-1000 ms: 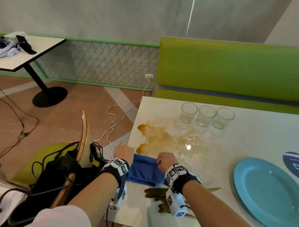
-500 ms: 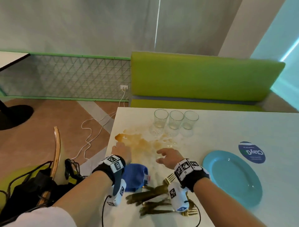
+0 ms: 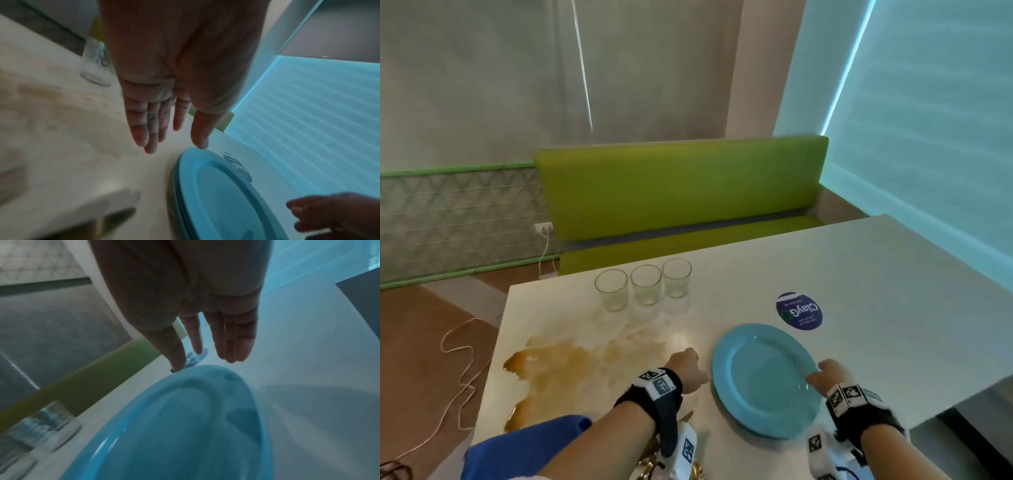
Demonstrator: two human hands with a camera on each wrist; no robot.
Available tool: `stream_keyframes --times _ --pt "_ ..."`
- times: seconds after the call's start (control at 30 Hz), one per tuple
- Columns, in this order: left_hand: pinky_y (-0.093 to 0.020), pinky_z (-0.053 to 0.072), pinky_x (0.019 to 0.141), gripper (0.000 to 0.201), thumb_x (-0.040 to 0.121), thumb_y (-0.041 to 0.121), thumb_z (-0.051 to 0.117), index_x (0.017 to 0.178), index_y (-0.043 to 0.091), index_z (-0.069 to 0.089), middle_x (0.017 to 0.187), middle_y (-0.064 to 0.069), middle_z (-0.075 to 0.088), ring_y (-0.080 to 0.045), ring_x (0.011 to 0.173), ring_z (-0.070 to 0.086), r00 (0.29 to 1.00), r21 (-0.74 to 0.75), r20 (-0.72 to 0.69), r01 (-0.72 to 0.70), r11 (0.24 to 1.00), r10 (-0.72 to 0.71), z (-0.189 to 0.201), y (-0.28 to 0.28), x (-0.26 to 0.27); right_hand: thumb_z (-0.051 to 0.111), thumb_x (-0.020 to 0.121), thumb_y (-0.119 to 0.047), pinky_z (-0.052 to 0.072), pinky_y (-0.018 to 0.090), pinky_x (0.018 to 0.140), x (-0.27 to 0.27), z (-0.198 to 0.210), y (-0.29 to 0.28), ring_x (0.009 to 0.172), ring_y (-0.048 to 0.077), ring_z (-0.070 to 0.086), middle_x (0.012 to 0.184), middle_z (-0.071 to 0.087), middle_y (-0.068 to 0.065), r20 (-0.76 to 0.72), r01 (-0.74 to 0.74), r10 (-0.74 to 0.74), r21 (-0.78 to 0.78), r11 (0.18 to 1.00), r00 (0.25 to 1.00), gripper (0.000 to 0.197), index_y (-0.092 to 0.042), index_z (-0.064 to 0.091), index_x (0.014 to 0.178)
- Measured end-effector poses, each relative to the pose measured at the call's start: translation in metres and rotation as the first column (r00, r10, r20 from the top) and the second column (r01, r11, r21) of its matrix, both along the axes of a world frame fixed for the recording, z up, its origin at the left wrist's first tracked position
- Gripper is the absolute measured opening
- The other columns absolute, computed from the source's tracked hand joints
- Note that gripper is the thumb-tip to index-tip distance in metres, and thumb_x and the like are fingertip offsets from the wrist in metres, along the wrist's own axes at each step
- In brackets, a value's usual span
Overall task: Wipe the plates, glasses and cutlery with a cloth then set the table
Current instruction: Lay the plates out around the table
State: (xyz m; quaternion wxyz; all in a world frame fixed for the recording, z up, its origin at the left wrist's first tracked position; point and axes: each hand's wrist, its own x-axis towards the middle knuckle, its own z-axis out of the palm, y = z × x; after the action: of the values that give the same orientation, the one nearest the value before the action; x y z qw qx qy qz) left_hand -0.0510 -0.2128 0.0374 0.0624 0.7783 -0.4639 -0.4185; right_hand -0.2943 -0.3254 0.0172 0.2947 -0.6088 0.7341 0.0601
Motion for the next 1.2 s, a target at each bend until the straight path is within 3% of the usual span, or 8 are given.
stream_keyframes --times 0.13,0.3,0.43,0.53,0.67,0.93,1.1,1.2 --pt "-0.03 0.042 0.097 0.053 0.093 0.031 0.052 0.134 -0.001 0.041 0.135 -0.015 0.05 -0.027 0.125 0.05 0.998 0.072 0.01 -0.065 0.995 0.064 -0.014 -0.022 -0.018 0.052 0.089 -0.015 0.039 0.029 0.101 -0.019 -0.022 -0.011 0.127 0.028 0.048 0.137 0.05 0.016 0.02 0.055 -0.056 0.062 0.997 0.998 0.046 -0.001 0.045 0.132" --pt "-0.023 0.047 0.065 0.018 0.09 0.019 0.05 0.081 0.004 0.055 0.076 -0.007 0.061 -0.026 0.088 0.062 0.994 0.189 -0.081 -0.061 0.98 0.077 -0.031 -0.041 -0.031 0.058 0.075 -0.012 0.042 0.029 0.064 -0.029 -0.058 -0.036 0.066 0.023 0.05 0.079 0.057 0.013 0.211 0.084 -0.121 0.177 0.981 0.97 0.026 0.0 0.06 0.098" --pt "-0.028 0.054 0.072 0.014 0.09 0.005 0.05 0.085 -0.002 0.061 0.117 -0.021 0.066 -0.023 0.076 0.066 0.999 0.23 -0.048 -0.013 0.973 0.024 -0.032 -0.051 -0.037 0.062 0.076 -0.006 0.043 0.026 0.048 -0.031 -0.057 -0.036 0.056 0.022 0.053 0.063 0.057 0.01 0.312 0.169 -0.233 0.218 0.961 0.921 0.009 -0.007 0.055 0.07" --pt "-0.026 0.053 0.065 0.027 0.089 0.002 0.051 0.063 0.011 0.049 0.097 -0.018 0.071 -0.022 0.071 0.067 0.994 0.196 -0.071 -0.069 0.978 0.084 -0.039 -0.059 -0.036 0.059 0.067 0.002 0.055 0.041 0.06 -0.036 -0.062 -0.041 0.065 0.028 0.062 0.064 0.062 0.014 0.39 0.18 -0.25 0.209 0.961 0.886 0.006 -0.001 0.063 0.069" --pt "-0.027 0.053 0.062 0.02 0.092 0.0 0.051 0.073 0.007 0.052 0.068 -0.008 0.057 -0.014 0.054 0.058 0.863 0.116 -0.362 -0.335 0.935 0.354 -0.028 -0.078 -0.036 0.052 0.082 0.014 0.052 0.038 0.061 -0.042 -0.042 -0.06 0.071 0.029 0.058 0.077 0.062 0.015 0.496 0.246 -0.329 0.226 0.943 0.803 0.019 0.004 0.065 0.092" --pt "-0.035 0.052 0.063 0.022 0.101 0.02 0.038 0.1 0.006 0.055 0.09 -0.012 0.064 -0.026 0.075 0.062 0.457 0.103 -0.762 -0.614 0.783 0.458 0.015 -0.128 -0.069 0.049 0.081 0.017 0.05 0.036 0.066 -0.055 -0.01 -0.111 0.064 0.027 0.057 0.069 0.064 0.012 0.658 0.382 -0.384 0.156 0.911 0.648 0.032 0.011 0.062 0.11" --pt "-0.032 0.05 0.065 0.031 0.103 0.029 0.034 0.088 0.012 0.056 0.083 -0.008 0.064 -0.023 0.073 0.061 0.437 0.024 -0.783 -0.689 0.724 0.442 0.019 -0.153 -0.091 0.049 0.085 0.015 0.048 0.034 0.059 -0.079 0.01 -0.132 0.062 0.025 0.054 0.067 0.061 0.009 0.739 0.393 -0.415 0.219 0.893 0.531 0.029 0.01 0.06 0.111" --pt "-0.039 0.052 0.076 0.037 0.101 0.031 0.036 0.116 0.0 0.05 0.106 -0.017 0.063 -0.033 0.094 0.063 0.44 -0.027 -0.765 -0.751 0.66 0.469 0.005 -0.169 -0.093 0.047 0.087 0.012 0.05 0.036 0.056 -0.098 0.017 -0.143 0.068 0.027 0.054 0.079 0.059 0.014 0.772 0.425 -0.435 0.237 0.873 0.463 0.029 0.011 0.057 0.114"
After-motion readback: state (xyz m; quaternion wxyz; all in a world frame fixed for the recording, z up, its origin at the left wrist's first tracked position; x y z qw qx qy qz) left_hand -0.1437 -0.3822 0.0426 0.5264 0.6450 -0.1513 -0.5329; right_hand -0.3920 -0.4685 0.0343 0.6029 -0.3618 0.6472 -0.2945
